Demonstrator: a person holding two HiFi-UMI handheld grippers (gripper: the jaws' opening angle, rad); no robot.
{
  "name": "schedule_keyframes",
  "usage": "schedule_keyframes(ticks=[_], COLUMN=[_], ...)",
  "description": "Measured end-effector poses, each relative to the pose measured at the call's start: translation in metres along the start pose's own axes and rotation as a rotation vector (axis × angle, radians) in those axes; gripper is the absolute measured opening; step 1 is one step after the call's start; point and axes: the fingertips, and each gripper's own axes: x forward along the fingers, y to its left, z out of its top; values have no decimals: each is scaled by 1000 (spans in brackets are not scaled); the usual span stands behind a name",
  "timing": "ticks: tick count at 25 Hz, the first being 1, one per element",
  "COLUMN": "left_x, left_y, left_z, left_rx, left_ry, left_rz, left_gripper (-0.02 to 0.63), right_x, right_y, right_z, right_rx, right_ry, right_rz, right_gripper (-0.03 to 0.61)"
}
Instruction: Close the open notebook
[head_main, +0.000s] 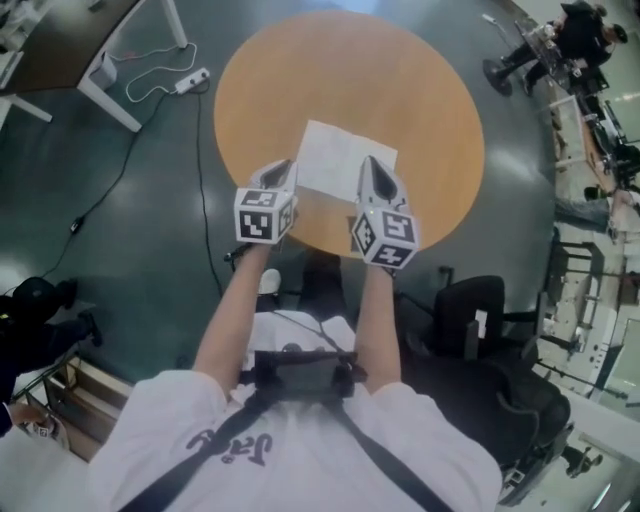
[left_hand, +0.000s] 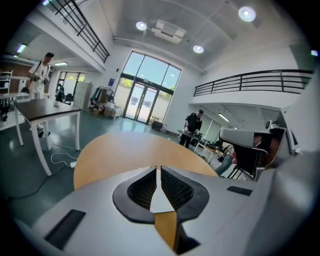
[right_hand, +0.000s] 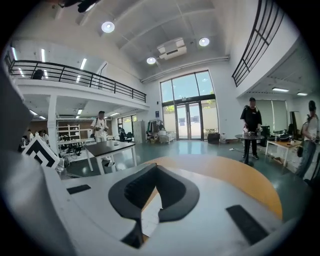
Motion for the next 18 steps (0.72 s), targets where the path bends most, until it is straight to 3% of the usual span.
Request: schedule_keyframes(ticks=[9, 18], left_x=[25, 40], left_y=[10, 4], left_z=[-81, -130], left_rx=[-118, -289], left_ry=[190, 293], left_rz=[74, 73], left_gripper=[60, 78], right_x=[61, 137], right_y=[-1, 2], right_z=[-29, -60], right_rx=[-28, -325], right_ry=[125, 313], right_rz=[153, 392], right_gripper=[25, 25])
